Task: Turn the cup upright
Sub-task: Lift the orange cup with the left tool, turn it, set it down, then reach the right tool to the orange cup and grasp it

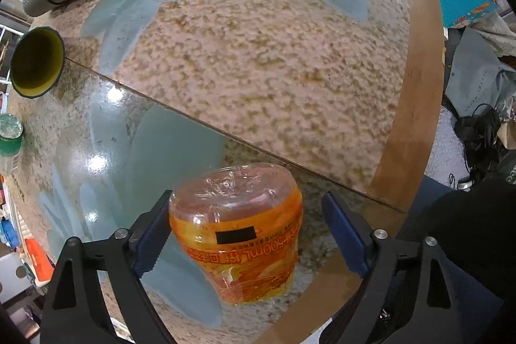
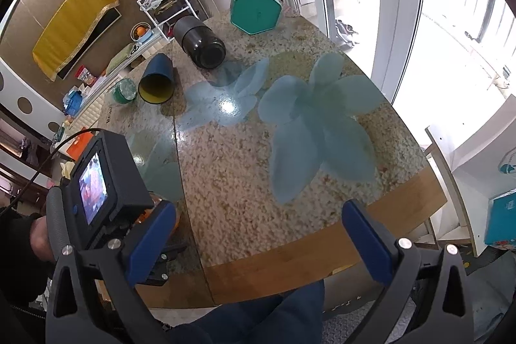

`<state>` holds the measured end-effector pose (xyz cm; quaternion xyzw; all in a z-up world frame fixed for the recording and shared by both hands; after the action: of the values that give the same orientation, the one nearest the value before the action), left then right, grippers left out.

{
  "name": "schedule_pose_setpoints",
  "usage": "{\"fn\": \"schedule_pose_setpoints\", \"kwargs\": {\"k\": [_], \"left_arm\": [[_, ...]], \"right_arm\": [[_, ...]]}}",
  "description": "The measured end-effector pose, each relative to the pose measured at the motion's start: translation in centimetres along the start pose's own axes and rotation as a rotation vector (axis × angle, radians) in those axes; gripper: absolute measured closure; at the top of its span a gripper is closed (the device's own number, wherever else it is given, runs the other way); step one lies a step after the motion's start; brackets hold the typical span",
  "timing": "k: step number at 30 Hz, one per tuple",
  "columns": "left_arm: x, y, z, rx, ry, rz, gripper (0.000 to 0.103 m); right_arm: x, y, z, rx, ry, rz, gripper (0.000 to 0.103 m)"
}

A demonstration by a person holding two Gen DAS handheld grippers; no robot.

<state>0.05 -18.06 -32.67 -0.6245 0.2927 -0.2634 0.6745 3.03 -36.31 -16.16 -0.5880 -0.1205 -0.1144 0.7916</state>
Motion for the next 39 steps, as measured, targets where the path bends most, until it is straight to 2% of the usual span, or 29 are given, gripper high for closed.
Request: {"fn": "schedule_pose_setpoints", "kwargs": {"k": [10, 16, 21, 25, 27, 30, 33, 36, 39], "left_arm": [[-0.2, -3.5, -0.6, -0.018, 0.003, -0.044, 0.011], [-0.9, -4.9, -0.8, -0.041, -0.028, -0.106, 0.011], [-1.6, -6.8, 1.1, -0.094, -0.065, -0.159, 0.011], [-3.5, -9.5, 3.3, -0.151, -0.117, -0.212, 0.012], [-5.4, -11.2, 4.9, -0.176, -0.177, -0.249, 0.012], [-7.9, -13.1, 6.8, -0.214, -0.277, -0.298, 0.012], [-10.8, -13.9, 8.5, -0.246, -0.388, -0.348, 0.011], [-13.7, -14.1, 9.6, -0.272, -0.491, -0.39, 0.003], [-16.1, -13.1, 9.8, -0.3, -0.59, -0.393, 0.003]], "right_arm": [[0.2, -1.0, 0.1, 0.043, -0.016, -0.026, 0.0], [0.8, -1.5, 0.4, 0.048, -0.031, -0.044, 0.0], [1.2, -1.5, 0.8, 0.049, -0.048, -0.053, 0.0], [1.8, -1.3, 1.3, 0.053, -0.076, -0.051, 0.0], [2.3, -1.2, 1.8, 0.066, -0.104, -0.047, 0.0], [2.9, -1.1, 3.6, 0.099, -0.208, -0.04, 0.0], [3.2, -0.9, 6.9, 0.138, -0.406, -0.018, 0.0], [2.8, -0.4, 11.3, 0.155, -0.678, 0.015, 0.0], [1.9, 0.5, 14.9, 0.183, -0.91, 0.061, 0.0]]}}
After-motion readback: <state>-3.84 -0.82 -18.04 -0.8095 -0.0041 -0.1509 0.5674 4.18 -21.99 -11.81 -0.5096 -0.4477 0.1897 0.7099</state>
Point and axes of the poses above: each gripper's, at about its wrist camera, not at the fingertips, and y roughly the way its jaws point, z to its left, x to its top, the point moved 4 cm from there along y, roughly the way its jaws point, and after that the axes turned 3 degrees about z, right-handed, at the moved point
